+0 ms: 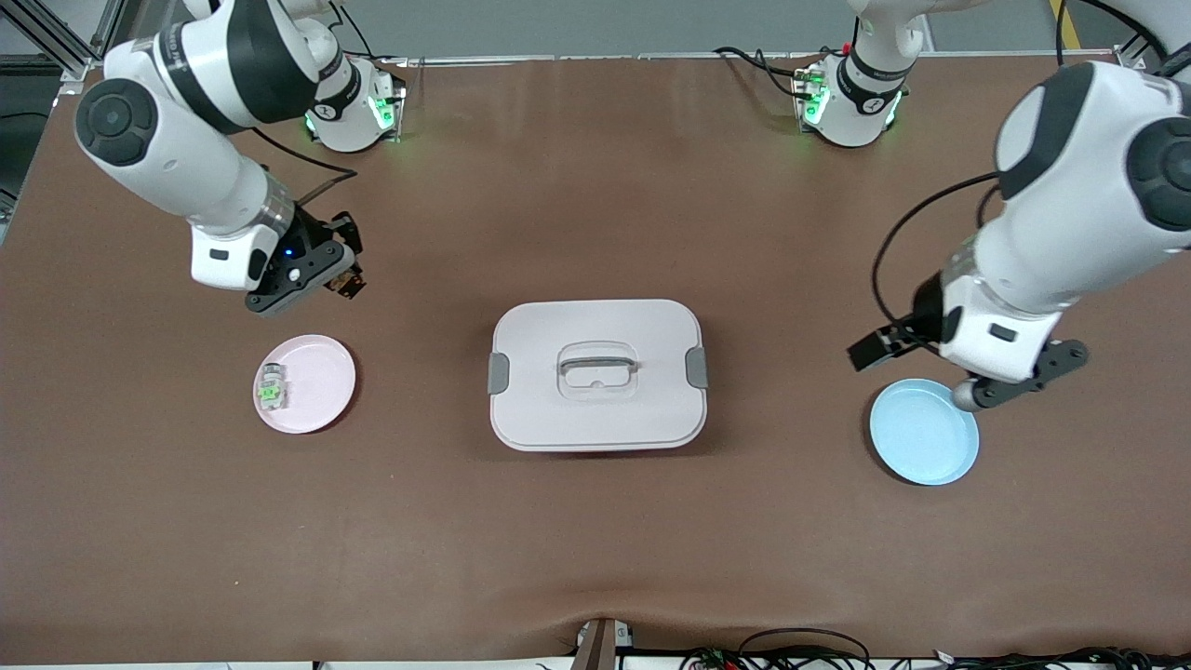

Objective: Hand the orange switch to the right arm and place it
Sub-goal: 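Open the left gripper and carry the switch toward the pink plate, then lower the switch onto the pink plate and open the right gripper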

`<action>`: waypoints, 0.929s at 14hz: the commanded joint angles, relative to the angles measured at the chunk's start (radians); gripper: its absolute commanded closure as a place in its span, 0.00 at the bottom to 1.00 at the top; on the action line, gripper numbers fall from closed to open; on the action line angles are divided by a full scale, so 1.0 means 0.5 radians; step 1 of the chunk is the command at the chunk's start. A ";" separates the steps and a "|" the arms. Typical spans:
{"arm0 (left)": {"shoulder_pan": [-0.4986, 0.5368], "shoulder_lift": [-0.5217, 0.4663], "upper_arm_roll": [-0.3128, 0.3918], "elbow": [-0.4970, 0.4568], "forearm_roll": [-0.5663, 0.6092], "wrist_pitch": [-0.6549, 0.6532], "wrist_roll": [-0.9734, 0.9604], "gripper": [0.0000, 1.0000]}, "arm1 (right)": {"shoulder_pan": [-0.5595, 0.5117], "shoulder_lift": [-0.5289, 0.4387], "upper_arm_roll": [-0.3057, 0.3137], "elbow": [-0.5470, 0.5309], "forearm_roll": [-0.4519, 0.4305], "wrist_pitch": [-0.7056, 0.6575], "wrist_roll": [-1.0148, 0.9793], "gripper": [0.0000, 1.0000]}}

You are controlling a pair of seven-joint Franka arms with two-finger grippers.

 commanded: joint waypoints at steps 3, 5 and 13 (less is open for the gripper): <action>0.051 -0.128 -0.008 -0.026 0.216 -0.128 0.273 0.00 | -0.205 0.063 0.035 -0.017 -0.182 0.095 -0.707 1.00; 0.081 -0.199 -0.001 -0.026 0.223 -0.143 0.417 0.00 | -0.241 0.127 0.035 -0.029 -0.277 0.190 -0.937 1.00; -0.219 -0.539 0.513 -0.228 0.000 -0.248 1.019 0.00 | -0.395 0.470 0.032 -0.090 -0.287 0.635 -1.616 1.00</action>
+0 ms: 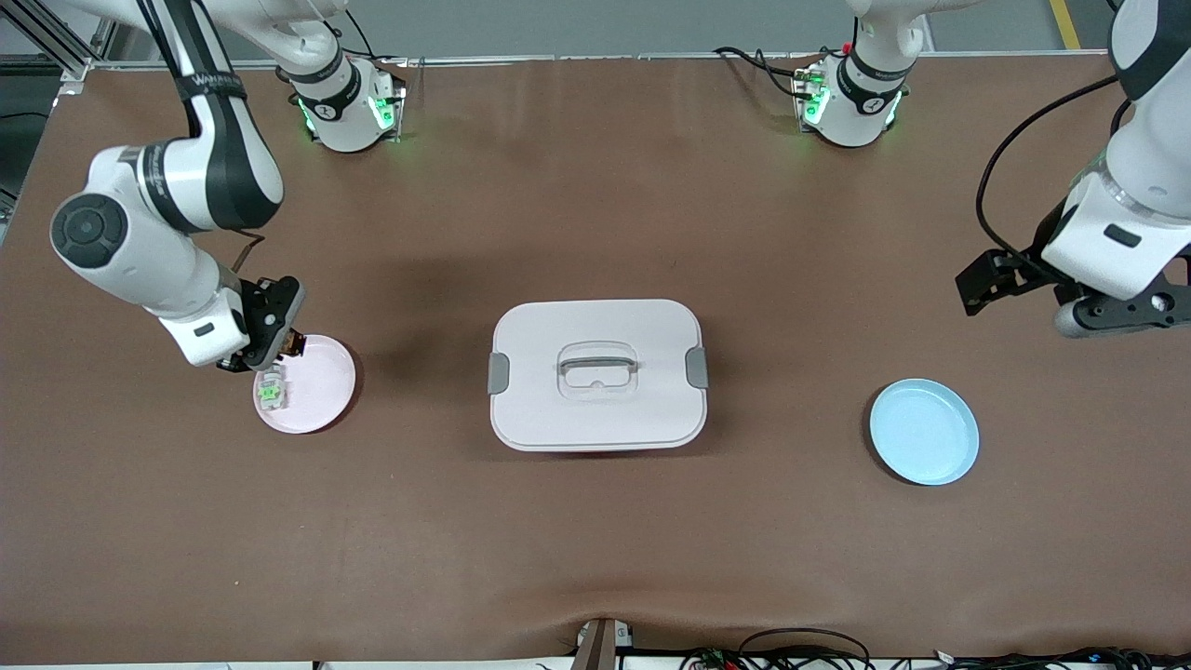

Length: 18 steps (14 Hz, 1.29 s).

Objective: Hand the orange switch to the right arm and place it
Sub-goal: 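Lower the switch onto the pink plate and open the right gripper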

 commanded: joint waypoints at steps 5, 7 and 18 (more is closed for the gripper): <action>-0.355 -0.387 0.533 -0.391 -0.203 0.003 0.334 0.00 | -0.089 0.257 0.032 -0.028 -0.197 0.351 -0.263 1.00; -0.327 -0.445 0.533 -0.434 -0.243 0.003 0.334 0.00 | -0.092 0.297 0.032 -0.028 -0.204 0.369 -0.239 1.00; -0.327 -0.485 0.503 -0.428 -0.243 -0.119 0.288 0.00 | -0.156 0.478 0.032 -0.169 -0.204 0.667 -0.208 1.00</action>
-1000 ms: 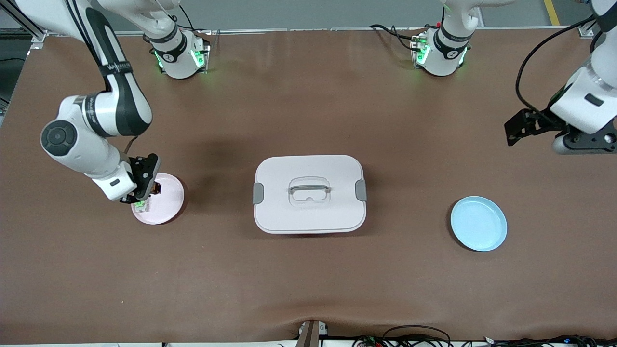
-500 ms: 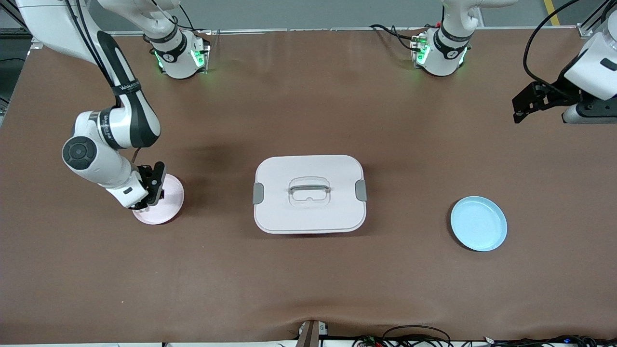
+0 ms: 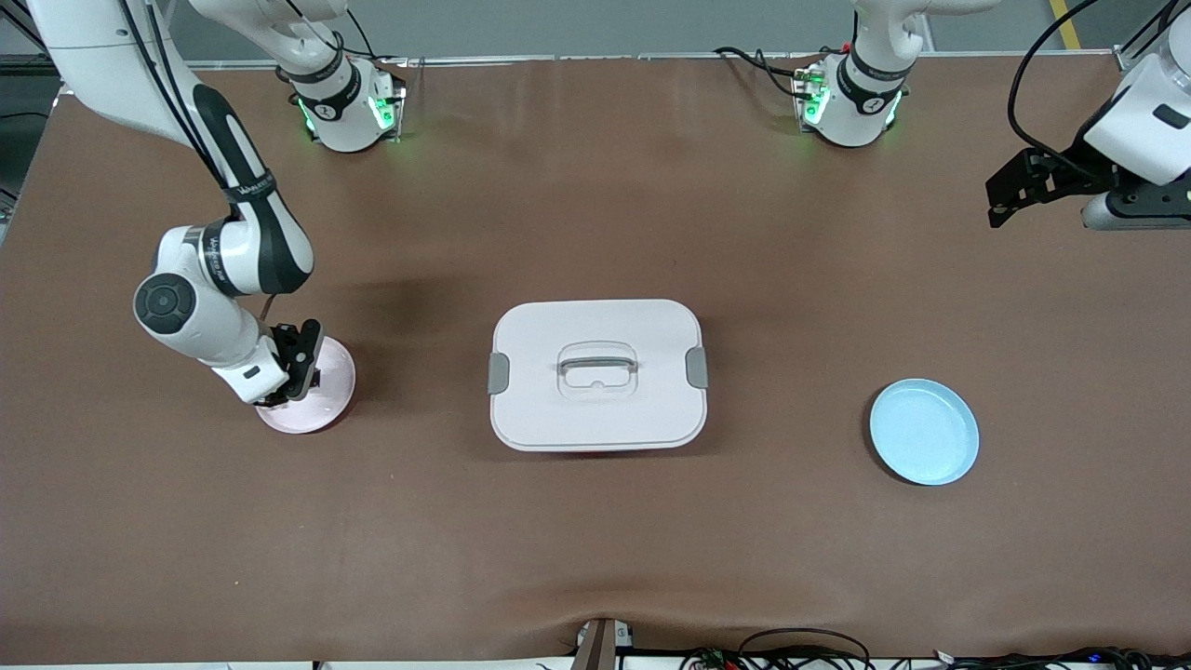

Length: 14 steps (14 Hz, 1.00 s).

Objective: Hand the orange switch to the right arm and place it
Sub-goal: 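Lower the switch onto the pink plate and open the right gripper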

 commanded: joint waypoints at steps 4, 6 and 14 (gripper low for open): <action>-0.001 -0.054 0.004 -0.034 -0.029 -0.025 -0.006 0.00 | -0.024 0.048 0.030 -0.041 -0.049 0.071 0.073 1.00; -0.004 -0.045 0.001 -0.034 -0.032 -0.010 -0.006 0.00 | -0.018 0.075 0.030 -0.041 -0.049 0.086 0.073 1.00; -0.026 -0.011 -0.027 -0.037 -0.035 0.054 -0.006 0.00 | -0.015 0.124 0.030 -0.038 -0.049 0.136 0.153 0.99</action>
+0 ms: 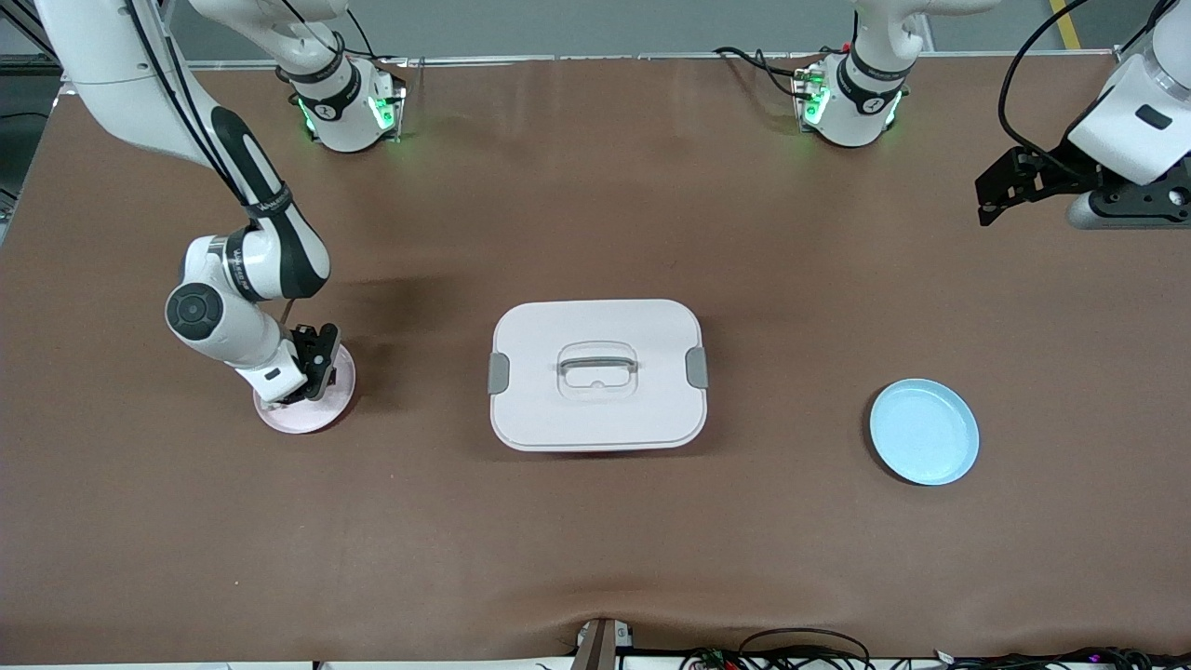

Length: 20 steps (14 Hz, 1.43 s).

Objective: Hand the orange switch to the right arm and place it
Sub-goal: 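Lower the switch onto the pink plate and open the right gripper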

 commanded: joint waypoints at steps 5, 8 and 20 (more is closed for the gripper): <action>0.009 -0.010 -0.023 -0.014 -0.033 0.045 -0.006 0.00 | -0.015 0.006 0.017 -0.007 -0.049 0.023 0.114 0.72; 0.016 -0.004 -0.023 -0.017 -0.033 0.045 0.000 0.00 | -0.015 0.006 0.017 -0.004 -0.049 0.023 0.093 0.00; 0.028 -0.010 -0.008 -0.017 -0.036 0.045 0.037 0.00 | -0.049 -0.089 0.017 0.318 -0.049 -0.716 1.317 0.00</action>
